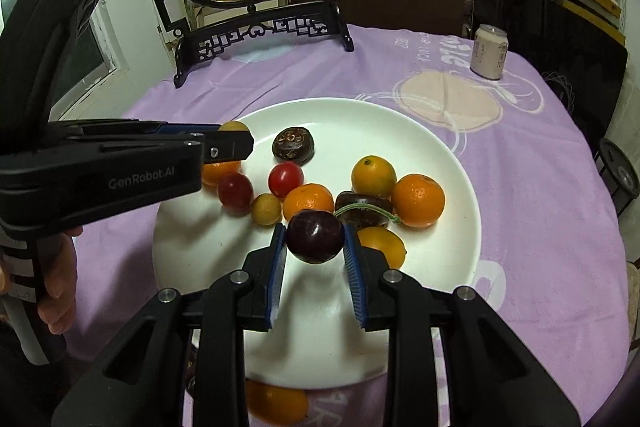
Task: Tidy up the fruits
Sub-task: 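Carry the yellow plum and cherry over the white plate and open both tools, then grasp an orange with the right tool while the left tool grasps a dark brown fruit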
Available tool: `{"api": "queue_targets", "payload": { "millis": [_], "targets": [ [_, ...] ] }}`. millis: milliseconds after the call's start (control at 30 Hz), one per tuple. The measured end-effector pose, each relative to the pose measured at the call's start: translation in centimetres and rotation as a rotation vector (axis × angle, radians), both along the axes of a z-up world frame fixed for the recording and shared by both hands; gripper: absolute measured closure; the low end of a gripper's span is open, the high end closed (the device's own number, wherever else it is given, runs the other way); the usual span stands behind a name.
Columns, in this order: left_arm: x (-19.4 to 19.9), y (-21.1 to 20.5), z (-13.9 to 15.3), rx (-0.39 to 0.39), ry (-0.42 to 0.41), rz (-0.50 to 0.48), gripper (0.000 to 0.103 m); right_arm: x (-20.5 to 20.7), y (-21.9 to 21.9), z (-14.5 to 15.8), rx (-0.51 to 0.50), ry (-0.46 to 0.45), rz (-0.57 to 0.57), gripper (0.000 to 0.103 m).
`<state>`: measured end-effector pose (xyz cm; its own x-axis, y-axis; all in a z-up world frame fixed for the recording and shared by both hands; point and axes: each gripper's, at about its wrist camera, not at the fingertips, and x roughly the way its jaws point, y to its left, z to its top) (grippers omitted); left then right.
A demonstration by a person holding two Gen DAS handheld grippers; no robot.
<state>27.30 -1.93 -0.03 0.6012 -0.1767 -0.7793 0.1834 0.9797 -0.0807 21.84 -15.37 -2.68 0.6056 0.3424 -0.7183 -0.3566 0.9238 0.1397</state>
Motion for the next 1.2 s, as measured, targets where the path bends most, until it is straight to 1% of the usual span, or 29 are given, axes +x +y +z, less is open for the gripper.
{"api": "queue_targets", "payload": {
  "millis": [133, 167, 200, 233, 267, 300, 333, 433, 467, 500, 533, 600, 633, 667, 733, 833, 933, 1000, 1033, 1133, 1167, 1200],
  "targets": [
    [0.4, -0.1, -0.5, 0.003, 0.009, 0.000, 0.078, 0.6, 0.2, -0.3, -0.002, 0.008, -0.004, 0.074],
    [0.3, -0.1, -0.5, 0.004, 0.012, -0.003, 0.077, 0.7, 0.3, -0.4, -0.010, 0.007, -0.006, 0.072],
    [0.2, -0.1, -0.4, 0.002, 0.013, -0.006, 0.068, 0.7, 0.5, -0.4, -0.021, 0.002, -0.008, 0.059],
    [-0.1, 0.0, -0.1, -0.001, 0.004, -0.001, 0.043, 0.5, 0.5, -0.3, -0.033, -0.018, -0.020, 0.048],
    [-0.6, 0.2, 0.4, 0.003, -0.021, 0.013, 0.033, 0.1, 0.3, 0.1, -0.040, -0.045, -0.036, 0.048],
    [-1.1, 0.4, 0.8, 0.007, -0.046, 0.024, 0.027, -0.1, 0.2, 0.3, -0.041, -0.048, -0.038, 0.048],
    [-2.1, 0.6, 1.4, 0.014, -0.076, 0.027, 0.027, -0.5, 0.0, 0.6, -0.037, -0.049, -0.037, 0.048],
    [-5.1, 1.9, 2.4, -0.013, -0.099, 0.029, 0.026, -3.2, -0.9, 1.6, -0.031, -0.061, -0.043, 0.047],
    [-6.5, 2.3, 2.5, -0.016, -0.108, 0.030, 0.024, -4.2, -1.3, 1.7, -0.032, -0.060, -0.047, 0.046],
    [-7.8, 2.6, 2.5, -0.007, -0.121, 0.033, 0.020, -5.8, -1.8, 1.6, -0.025, -0.055, -0.054, 0.042],
    [-10.0, 3.2, 2.2, 0.020, -0.149, 0.040, 0.016, -7.0, -2.2, 1.3, -0.012, -0.047, -0.058, 0.040],
    [-12.4, 3.7, 1.5, 0.051, -0.168, 0.049, 0.014, -9.7, -3.2, 0.4, 0.024, -0.017, -0.063, 0.040],
    [-14.0, 4.4, 0.7, 0.049, -0.164, 0.054, 0.014, -10.6, -3.5, -0.1, 0.036, -0.001, -0.071, 0.040],
    [-14.7, 4.7, 0.2, 0.041, -0.155, 0.052, 0.014, -11.5, -3.7, -0.7, 0.043, 0.015, -0.079, 0.040],
    [-16.4, 5.6, -1.2, 0.020, -0.122, 0.040, 0.014, -12.5, -3.6, -1.6, 0.029, 0.042, -0.073, 0.040],
    [-17.9, 6.0, -2.6, 0.015, -0.078, 0.018, 0.014, -12.6, -2.9, -2.3, -0.006, 0.051, -0.061, 0.040],
    [-19.0, 5.5, -3.7, 0.019, -0.047, 0.002, 0.014, -11.8, -2.1, -2.8, -0.026, 0.037, -0.043, 0.040],
    [-19.3, 5.3, -4.3, 0.014, -0.026, -0.003, 0.014, -10.8, -1.5, -3.4, -0.075, 0.032, -0.042, 0.040],
    [-19.4, 5.2, -4.5, 0.012, -0.019, -0.007, 0.014, -10.4, -1.2, -3.7, -0.097, 0.034, -0.038, 0.040],
    [-19.5, 4.8, -4.7, 0.014, -0.012, -0.020, 0.014, -9.6, -0.7, -4.4, -0.121, 0.047, -0.008, 0.040],
    [-19.4, 4.7, -4.8, 0.007, -0.006, -0.028, 0.014, -9.3, -0.6, -4.6, -0.122, 0.051, 0.000, 0.041],
    [-19.4, 4.5, -4.8, 0.001, -0.001, -0.032, 0.014, -9.0, -0.3, -4.7, -0.121, 0.052, 0.013, 0.048]
  ]
}}
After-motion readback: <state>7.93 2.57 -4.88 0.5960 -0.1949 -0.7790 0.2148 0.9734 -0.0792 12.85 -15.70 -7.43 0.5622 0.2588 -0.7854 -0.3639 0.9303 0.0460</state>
